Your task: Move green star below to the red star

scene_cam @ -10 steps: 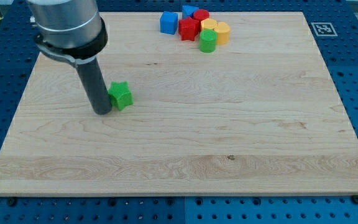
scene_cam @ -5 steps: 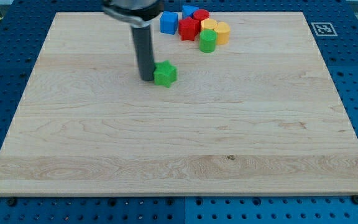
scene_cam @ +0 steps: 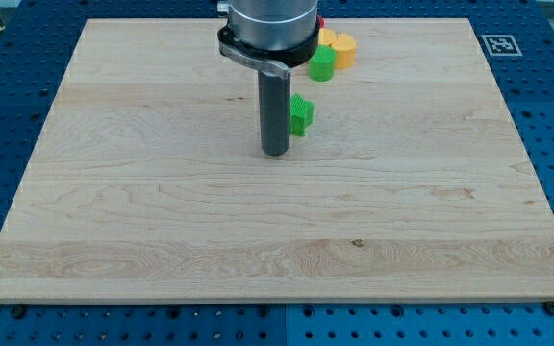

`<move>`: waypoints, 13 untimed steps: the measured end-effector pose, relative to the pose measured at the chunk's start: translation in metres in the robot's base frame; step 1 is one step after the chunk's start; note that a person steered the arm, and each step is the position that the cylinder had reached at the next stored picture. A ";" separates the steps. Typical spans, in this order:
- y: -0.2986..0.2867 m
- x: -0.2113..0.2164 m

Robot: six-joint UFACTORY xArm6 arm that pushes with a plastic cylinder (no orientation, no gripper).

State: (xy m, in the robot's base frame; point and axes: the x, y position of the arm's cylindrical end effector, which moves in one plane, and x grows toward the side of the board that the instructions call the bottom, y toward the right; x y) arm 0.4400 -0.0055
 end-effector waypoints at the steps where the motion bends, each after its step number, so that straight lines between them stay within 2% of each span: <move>1: 0.015 -0.026; 6: 0.065 -0.053; 7: 0.065 -0.051; 9: 0.065 -0.011; 10: 0.058 -0.014; 13: 0.056 -0.062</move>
State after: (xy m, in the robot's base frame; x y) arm 0.3776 0.0506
